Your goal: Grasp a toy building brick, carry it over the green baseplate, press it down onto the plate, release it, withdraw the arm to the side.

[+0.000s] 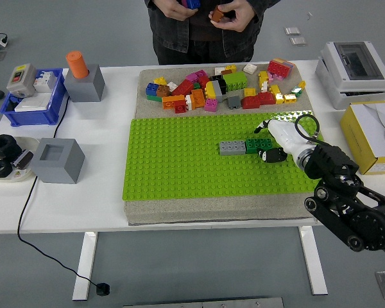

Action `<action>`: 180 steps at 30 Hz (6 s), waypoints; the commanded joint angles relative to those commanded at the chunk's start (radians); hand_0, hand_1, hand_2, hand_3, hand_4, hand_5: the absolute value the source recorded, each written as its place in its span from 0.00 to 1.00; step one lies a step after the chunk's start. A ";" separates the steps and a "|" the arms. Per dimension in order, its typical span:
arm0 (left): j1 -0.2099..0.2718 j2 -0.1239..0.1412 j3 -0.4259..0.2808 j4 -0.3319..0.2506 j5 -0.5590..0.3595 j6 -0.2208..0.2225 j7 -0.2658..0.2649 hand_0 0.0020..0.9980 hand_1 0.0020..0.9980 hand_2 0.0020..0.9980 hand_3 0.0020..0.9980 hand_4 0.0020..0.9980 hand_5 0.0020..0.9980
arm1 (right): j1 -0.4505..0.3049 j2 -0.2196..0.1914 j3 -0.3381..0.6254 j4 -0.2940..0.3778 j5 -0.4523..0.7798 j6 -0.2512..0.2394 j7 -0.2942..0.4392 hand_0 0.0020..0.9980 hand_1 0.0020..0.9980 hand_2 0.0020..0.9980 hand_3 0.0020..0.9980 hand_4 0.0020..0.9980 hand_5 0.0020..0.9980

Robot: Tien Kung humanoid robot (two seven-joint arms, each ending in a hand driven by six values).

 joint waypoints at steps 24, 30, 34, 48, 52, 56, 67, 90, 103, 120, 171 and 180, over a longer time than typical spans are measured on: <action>0.002 -0.002 0.005 0.000 -0.008 0.000 0.001 0.66 0.64 0.63 0.65 0.71 0.18 | -0.016 -0.013 -0.019 -0.010 -0.037 -0.015 0.034 0.80 0.82 0.88 0.64 1.00 0.66; 0.002 -0.001 0.008 0.000 -0.012 0.000 0.002 0.66 0.64 0.63 0.65 0.71 0.18 | -0.019 -0.014 -0.020 -0.017 -0.036 -0.015 0.035 0.80 0.82 0.88 0.64 1.00 0.66; 0.001 0.000 0.009 0.000 -0.011 0.000 0.001 0.66 0.64 0.63 0.65 0.71 0.18 | -0.017 -0.012 -0.023 -0.023 -0.032 -0.018 0.037 0.80 0.82 0.88 0.64 1.00 0.66; 0.000 -0.001 0.008 0.000 -0.009 0.000 0.000 0.66 0.64 0.63 0.65 0.71 0.19 | -0.016 0.002 -0.049 -0.048 -0.029 -0.022 0.041 0.81 0.82 0.88 0.63 0.97 0.66; 0.000 -0.002 0.008 0.000 -0.010 0.000 0.000 0.66 0.64 0.63 0.65 0.71 0.19 | -0.016 0.004 -0.049 -0.052 -0.031 -0.021 0.041 0.81 0.82 0.88 0.63 0.97 0.66; 0.000 -0.002 0.008 0.000 -0.010 0.000 0.000 0.66 0.64 0.63 0.64 0.71 0.19 | -0.017 0.002 -0.044 -0.050 -0.033 -0.022 0.041 0.81 0.82 0.88 0.63 0.97 0.66; 0.003 -0.003 0.007 0.000 -0.011 0.001 0.000 0.66 0.64 0.63 0.64 0.71 0.19 | -0.024 -0.012 -0.014 -0.002 -0.024 -0.058 0.068 0.81 0.82 0.88 0.62 0.96 0.65; 0.003 -0.004 0.007 0.000 -0.009 0.000 0.000 0.66 0.64 0.63 0.64 0.71 0.20 | -0.045 -0.022 -0.007 -0.034 -0.025 -0.060 0.072 0.80 0.81 0.86 0.55 0.94 0.63; 0.003 -0.004 0.009 0.000 -0.012 0.000 0.000 0.66 0.64 0.63 0.64 0.71 0.20 | -0.047 -0.012 -0.023 -0.054 -0.036 -0.057 0.072 0.80 0.81 0.86 0.54 0.93 0.63; 0.008 -0.001 0.003 0.000 -0.022 0.002 0.002 0.66 0.64 0.63 0.64 0.71 0.20 | -0.048 -0.027 0.027 -0.001 0.015 -0.090 0.120 0.79 0.80 0.84 0.55 0.92 0.61; 0.018 0.046 -0.052 0.000 -0.008 0.012 -0.001 0.66 0.64 0.63 0.64 0.70 0.22 | -0.215 -0.122 0.275 0.082 -0.201 -0.066 0.057 0.72 0.80 0.87 0.63 0.15 0.00; 0.005 0.029 -0.040 0.000 -0.013 0.010 -0.004 0.66 0.64 0.63 0.64 0.71 0.23 | -0.211 -0.138 0.244 0.146 -0.231 0.002 -0.016 0.77 0.84 0.92 0.71 0.25 0.00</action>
